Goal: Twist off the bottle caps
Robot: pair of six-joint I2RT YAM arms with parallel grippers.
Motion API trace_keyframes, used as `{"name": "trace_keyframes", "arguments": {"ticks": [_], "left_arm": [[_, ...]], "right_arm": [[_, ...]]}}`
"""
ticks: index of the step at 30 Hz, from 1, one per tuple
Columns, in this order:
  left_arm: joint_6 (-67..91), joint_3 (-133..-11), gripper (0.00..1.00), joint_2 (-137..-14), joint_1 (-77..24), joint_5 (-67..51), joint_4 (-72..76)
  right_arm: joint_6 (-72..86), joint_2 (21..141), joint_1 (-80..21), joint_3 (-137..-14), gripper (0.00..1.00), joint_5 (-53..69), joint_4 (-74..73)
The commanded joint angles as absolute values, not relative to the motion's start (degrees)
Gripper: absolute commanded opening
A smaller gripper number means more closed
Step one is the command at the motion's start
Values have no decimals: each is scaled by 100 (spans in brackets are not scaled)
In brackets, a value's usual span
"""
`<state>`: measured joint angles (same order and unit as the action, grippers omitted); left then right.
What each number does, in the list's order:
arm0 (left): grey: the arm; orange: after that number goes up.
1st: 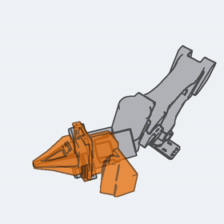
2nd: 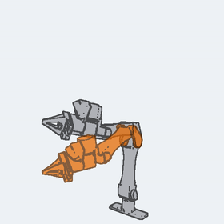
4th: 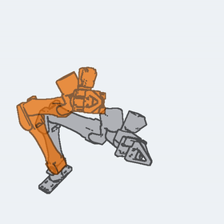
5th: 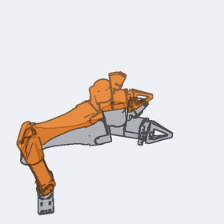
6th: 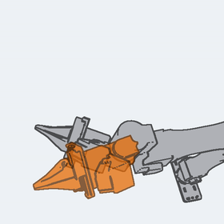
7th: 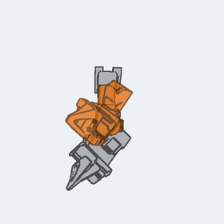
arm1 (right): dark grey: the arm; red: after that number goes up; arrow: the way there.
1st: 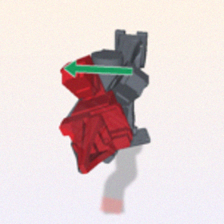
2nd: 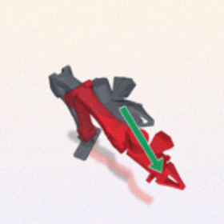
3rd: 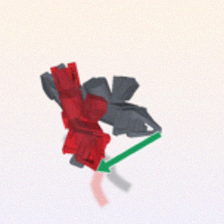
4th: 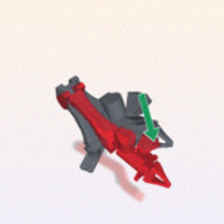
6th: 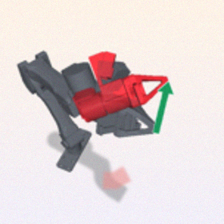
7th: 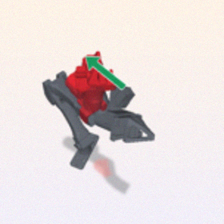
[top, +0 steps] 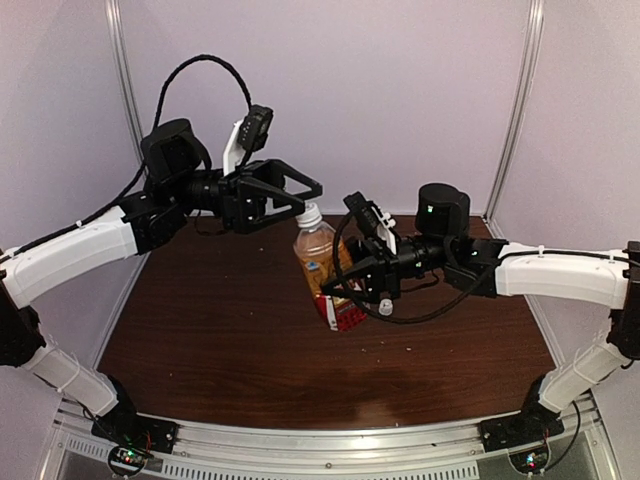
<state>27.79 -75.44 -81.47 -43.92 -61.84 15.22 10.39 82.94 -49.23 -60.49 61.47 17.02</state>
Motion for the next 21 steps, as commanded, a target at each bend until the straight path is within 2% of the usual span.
{"name": "trace_keyframes", "arguments": {"ticks": [1,9,17,21], "left_arm": [[3065,-7415,67,-8212,-4377,-6580,2266],[3112,-7318,66,-8257,-4373,-6610,2433],[3257,-7259,49,-8313,-4377,-6655,2654],[3325,-7230,43,-8332,-4377,-6683,2745]], "right_arm": [[1279,8348,-4939,-6081,45,6511,2139],[1465,8384,-4939,-6074,45,6636,2376],[1478,8428,-4937,-6038,45,6644,2415],[1477,8429,-4939,-6046,45,6617,2414]]}}
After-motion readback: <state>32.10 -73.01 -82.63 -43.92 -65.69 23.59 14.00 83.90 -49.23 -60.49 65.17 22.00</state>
